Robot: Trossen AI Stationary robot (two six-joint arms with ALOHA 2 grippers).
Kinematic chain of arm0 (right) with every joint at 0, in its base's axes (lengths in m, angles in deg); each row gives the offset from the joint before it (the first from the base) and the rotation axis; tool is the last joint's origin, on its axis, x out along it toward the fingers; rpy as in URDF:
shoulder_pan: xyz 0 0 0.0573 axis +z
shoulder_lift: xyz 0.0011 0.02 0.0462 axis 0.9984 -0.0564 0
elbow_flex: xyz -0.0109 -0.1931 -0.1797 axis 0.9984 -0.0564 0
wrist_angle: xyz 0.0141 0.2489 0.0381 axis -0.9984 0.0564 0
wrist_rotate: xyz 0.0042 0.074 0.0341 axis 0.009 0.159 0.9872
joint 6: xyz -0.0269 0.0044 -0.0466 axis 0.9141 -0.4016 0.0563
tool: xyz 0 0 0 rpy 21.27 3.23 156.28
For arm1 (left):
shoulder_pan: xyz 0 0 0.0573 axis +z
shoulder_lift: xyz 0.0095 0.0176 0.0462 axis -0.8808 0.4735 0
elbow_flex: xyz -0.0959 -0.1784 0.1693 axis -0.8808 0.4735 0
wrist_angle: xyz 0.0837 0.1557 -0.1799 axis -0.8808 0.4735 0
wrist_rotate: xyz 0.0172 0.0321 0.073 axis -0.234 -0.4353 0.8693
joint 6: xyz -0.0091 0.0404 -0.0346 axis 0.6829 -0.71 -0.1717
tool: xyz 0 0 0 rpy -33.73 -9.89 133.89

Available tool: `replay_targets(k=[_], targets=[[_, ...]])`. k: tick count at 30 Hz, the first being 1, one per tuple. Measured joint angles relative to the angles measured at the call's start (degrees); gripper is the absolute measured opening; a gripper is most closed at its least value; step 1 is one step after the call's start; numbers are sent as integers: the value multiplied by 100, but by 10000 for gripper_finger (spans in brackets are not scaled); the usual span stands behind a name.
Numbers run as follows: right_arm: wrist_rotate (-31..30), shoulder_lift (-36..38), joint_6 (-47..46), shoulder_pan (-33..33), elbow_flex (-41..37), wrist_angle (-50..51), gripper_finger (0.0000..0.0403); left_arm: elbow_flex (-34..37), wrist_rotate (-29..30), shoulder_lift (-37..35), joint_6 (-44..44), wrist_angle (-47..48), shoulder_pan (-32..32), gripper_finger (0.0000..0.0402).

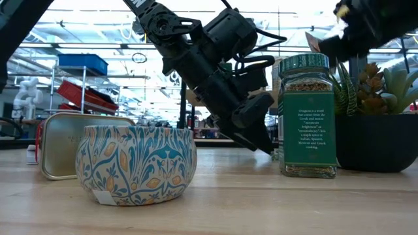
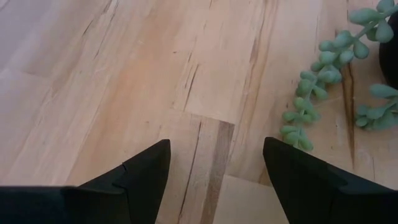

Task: Shelf spices
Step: Put the orange seasoning bag on the shelf

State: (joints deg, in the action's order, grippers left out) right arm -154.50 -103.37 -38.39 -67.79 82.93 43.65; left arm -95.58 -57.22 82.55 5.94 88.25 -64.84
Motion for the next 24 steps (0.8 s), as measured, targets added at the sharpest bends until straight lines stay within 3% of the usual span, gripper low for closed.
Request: replay_targets(k=[4,10,24], targets=[[-317,-2,-121,-16,-489,-554,28,0,0,0,-38,1,0,269],[-490,-2,479,-16,-859,-1367,28,0,-1,0,-42,1,1,269],[-486,-7,633,-19,-1068,-1394,29,0,-16,0,-45,-237,1,269]])
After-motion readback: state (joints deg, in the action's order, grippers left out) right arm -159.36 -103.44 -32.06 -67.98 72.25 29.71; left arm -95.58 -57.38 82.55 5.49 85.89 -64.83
